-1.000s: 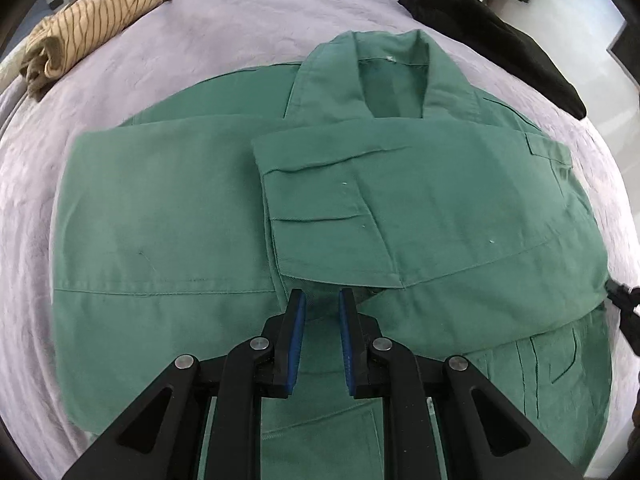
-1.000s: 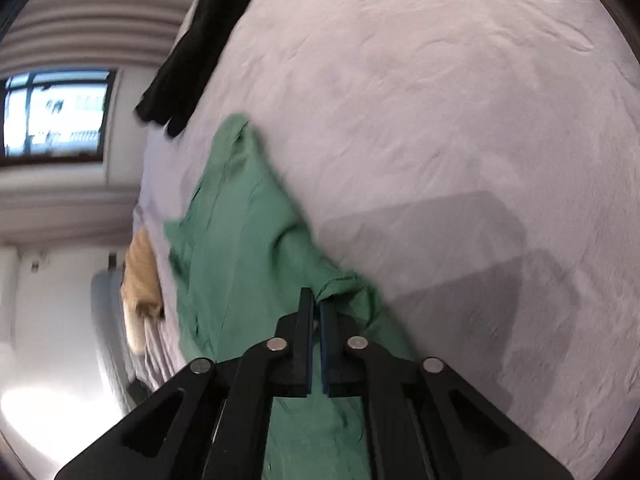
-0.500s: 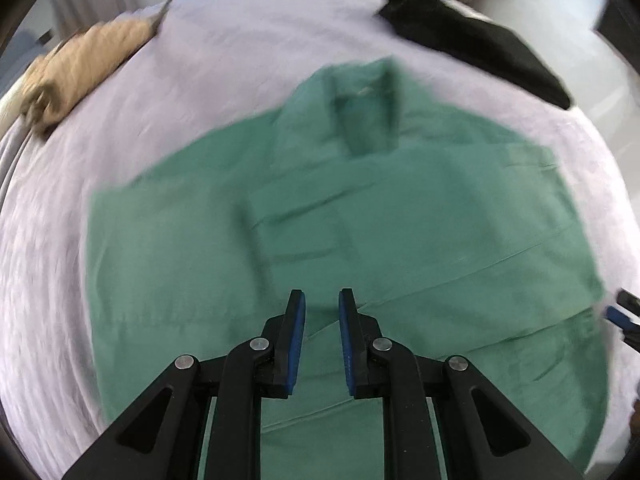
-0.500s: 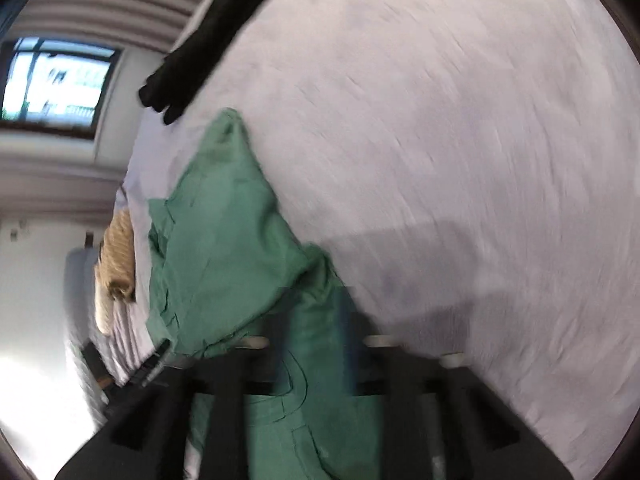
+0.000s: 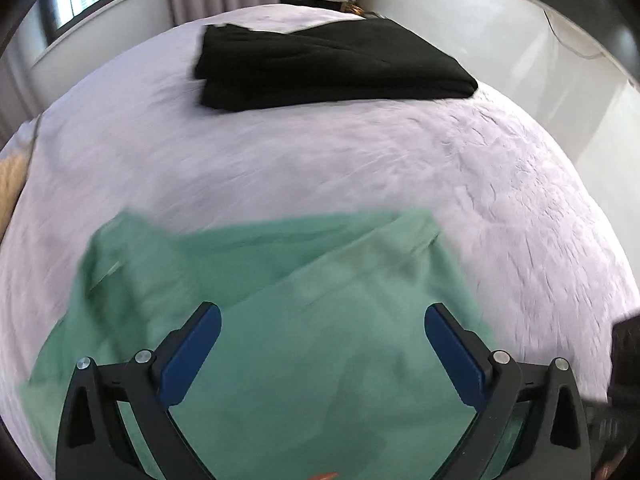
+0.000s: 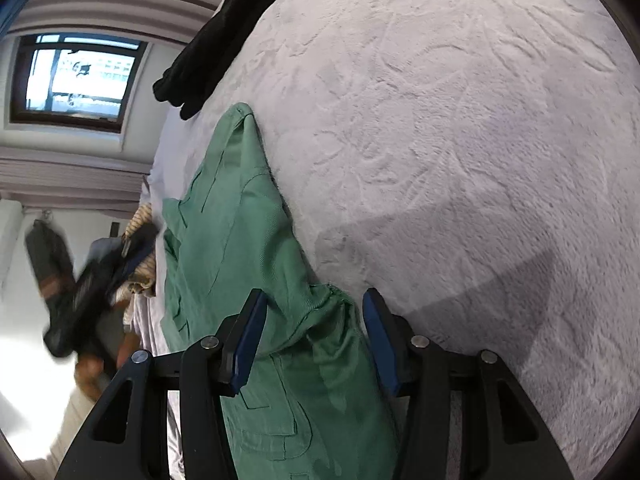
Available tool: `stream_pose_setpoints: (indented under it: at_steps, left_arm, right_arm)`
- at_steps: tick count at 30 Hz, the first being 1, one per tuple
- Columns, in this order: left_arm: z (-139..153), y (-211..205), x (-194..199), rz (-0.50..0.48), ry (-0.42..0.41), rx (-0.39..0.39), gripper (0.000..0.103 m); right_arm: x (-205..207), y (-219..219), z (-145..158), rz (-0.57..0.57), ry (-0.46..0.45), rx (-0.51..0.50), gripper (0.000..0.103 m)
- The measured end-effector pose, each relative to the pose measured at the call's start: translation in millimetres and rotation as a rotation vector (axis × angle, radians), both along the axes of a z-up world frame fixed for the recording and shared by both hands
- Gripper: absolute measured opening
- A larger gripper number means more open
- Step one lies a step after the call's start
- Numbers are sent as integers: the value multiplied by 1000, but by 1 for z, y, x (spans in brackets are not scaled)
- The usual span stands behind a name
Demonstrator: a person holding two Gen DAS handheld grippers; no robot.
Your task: Fold large clothes
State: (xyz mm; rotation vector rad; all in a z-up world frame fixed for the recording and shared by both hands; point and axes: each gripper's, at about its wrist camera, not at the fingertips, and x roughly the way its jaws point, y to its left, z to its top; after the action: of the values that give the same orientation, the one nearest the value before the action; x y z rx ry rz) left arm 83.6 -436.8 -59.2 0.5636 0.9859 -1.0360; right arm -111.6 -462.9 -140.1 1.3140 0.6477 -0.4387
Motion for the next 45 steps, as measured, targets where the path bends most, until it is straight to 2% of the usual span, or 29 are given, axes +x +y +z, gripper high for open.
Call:
stream_pose_setpoints:
  at_steps: [2,4,5,6,7,8,10,12,14,16,17,18,20,22,24,25,27,31,36,39,41,42,43,44,45]
  left_arm:
    - [-11,-28,-5,-30,9,17,102]
    - [-24,-53,-10,-54,21,43,95]
    - [-30,-63,-12,-71,39,59,77]
    - [-39,-74,-14,-80,46,93,48]
    - [-46,-82,-16,-81,30,123,36]
    - [-47,-81,-18,-80,31,112,18]
    - [-40,-78,-20,-65,16,80,16]
    - [-37,-74,-20,-73,6,55,16]
    - [-44,-77,-18,-73,14,69,16]
    - [-53,-83,-17,-53,20,80,16]
    - [-55,-84,-17,-43,18,81,16]
    - [-55,-84,-17,-35,17,78,16]
    - [-51,-82,-17,-26,28,64,18]
    - [-38,-74,-15,-28,21,49,28]
    - [-20,-60,-14,-17,-25,25,63]
    - [-7,-48,-12,-7,-58,-3,67]
    - [10,-26,-6,-7,-67,-25,69]
    - [21,43,16,80,-65,17,69]
    - [-2,138,32,250,-45,114,69]
    - [-28,180,36,336,-16,159,69]
    - [-52,205,38,386,-3,199,69]
    - [-60,214,39,404,13,202,71]
    - [-64,225,41,417,40,179,74]
    - [-66,238,44,446,65,141,83]
    - [-65,243,46,462,79,134,85]
  right_arm:
    - [0,0,0,10,-9,-3,51]
    - [0,1,-1,17,-20,-6,48]
    - [1,0,-2,17,-26,-4,43]
    - [1,-1,-5,15,-30,3,37]
    - [2,-2,-7,14,-32,11,17]
    - [3,-3,-9,13,-32,21,12]
    - [3,-1,1,6,-26,-18,10]
    - [3,5,14,6,-17,-77,10]
    - [-1,10,11,-29,5,-69,9]
    - [-9,9,-12,-84,21,4,9]
    - [-15,7,-26,-123,-15,64,9]
    - [-20,6,-33,-146,-46,104,9]
    - [-23,1,-33,-145,-67,117,9]
    - [-28,3,-30,-137,-65,127,9]
    - [-37,4,-26,-129,-74,159,9]
    - [-39,5,-23,-131,-68,155,11]
    - [-48,5,-7,-115,-46,101,15]
    - [-37,9,23,-47,-29,-11,15]
    - [11,12,40,95,-14,-106,15]
    - [39,12,34,147,10,-130,15]
    - [42,10,23,162,74,-141,15]
    - [43,8,9,166,136,-128,15]
    - [41,7,2,165,145,-108,7]
    - [37,5,-4,157,127,-84,5]
    - [29,3,-6,137,102,-59,5]
